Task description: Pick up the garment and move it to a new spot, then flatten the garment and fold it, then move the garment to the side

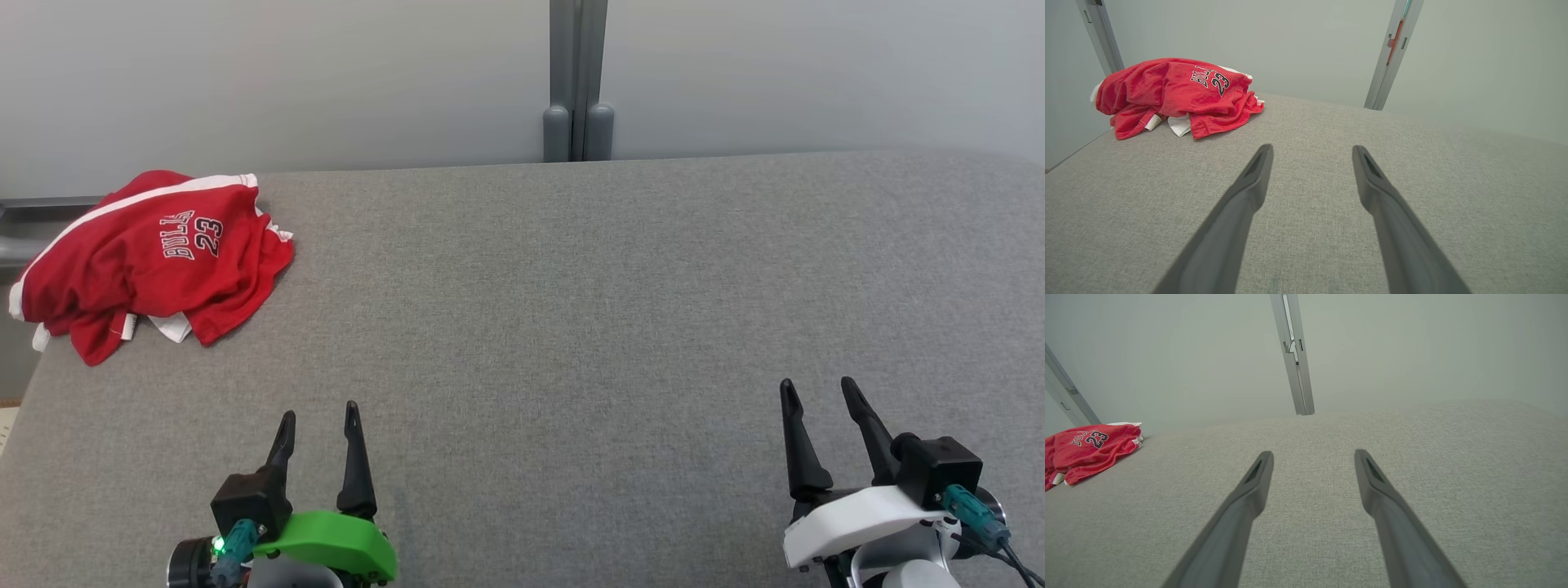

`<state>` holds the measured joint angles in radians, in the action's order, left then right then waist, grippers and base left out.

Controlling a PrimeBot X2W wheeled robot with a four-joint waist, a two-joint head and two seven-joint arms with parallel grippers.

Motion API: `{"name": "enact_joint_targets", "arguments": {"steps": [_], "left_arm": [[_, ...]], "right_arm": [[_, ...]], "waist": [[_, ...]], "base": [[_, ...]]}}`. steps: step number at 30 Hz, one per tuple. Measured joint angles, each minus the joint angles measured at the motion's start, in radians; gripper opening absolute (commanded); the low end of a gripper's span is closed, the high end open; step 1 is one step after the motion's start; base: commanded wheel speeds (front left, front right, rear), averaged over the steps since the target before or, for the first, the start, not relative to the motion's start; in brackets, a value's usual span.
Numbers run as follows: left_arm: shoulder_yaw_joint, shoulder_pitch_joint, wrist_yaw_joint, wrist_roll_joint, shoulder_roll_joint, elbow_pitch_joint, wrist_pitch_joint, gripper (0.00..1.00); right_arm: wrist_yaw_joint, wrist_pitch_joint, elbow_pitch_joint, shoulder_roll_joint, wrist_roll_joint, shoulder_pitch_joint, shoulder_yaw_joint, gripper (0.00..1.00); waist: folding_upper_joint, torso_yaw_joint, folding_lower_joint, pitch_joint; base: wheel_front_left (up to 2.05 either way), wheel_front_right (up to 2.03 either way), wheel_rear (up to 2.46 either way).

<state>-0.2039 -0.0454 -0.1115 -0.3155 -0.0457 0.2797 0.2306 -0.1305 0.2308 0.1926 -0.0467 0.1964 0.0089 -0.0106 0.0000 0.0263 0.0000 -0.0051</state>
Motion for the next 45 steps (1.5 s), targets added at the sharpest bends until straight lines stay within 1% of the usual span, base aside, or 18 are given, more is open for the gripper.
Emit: {"name": "enact_joint_targets", "arguments": {"steps": [10, 18, 35, 41, 45], "left_arm": [[-0.014, 0.000, 0.000, 0.053, -0.001, 0.019, 0.018, 1.00], [-0.020, 0.000, -0.009, 0.089, -0.001, 0.041, 0.032, 1.00], [-0.024, 0.000, -0.007, 0.086, -0.001, 0.051, 0.033, 1.00], [-0.032, -0.005, -0.005, 0.087, -0.001, 0.052, 0.033, 1.00], [-0.034, -0.014, -0.003, 0.097, -0.001, 0.049, 0.033, 1.00]], "right_arm": [[0.000, 0.018, 0.011, -0.001, -0.069, 0.000, -0.004, 1.00], [0.000, 0.032, 0.016, -0.001, -0.114, 0.000, -0.012, 1.00], [0.000, 0.032, 0.029, -0.001, -0.114, 0.001, -0.010, 1.00], [0.000, 0.032, 0.022, -0.002, -0.114, 0.005, -0.001, 1.00], [0.000, 0.032, 0.015, -0.002, -0.112, 0.009, 0.002, 1.00]], "waist": [[0.0000, 0.001, 0.0000, -0.002], [0.0000, 0.003, 0.0000, -0.005], [0.0000, 0.006, 0.0000, -0.004], [0.0000, 0.036, 0.0000, -0.001], [0.0000, 0.079, 0.0000, 0.000]], "base": [[0.00, 0.00, 0.00], [0.00, 0.00, 0.00], [0.00, 0.00, 0.00], [0.00, 0.00, 0.00], [0.00, 0.00, 0.00]]}}
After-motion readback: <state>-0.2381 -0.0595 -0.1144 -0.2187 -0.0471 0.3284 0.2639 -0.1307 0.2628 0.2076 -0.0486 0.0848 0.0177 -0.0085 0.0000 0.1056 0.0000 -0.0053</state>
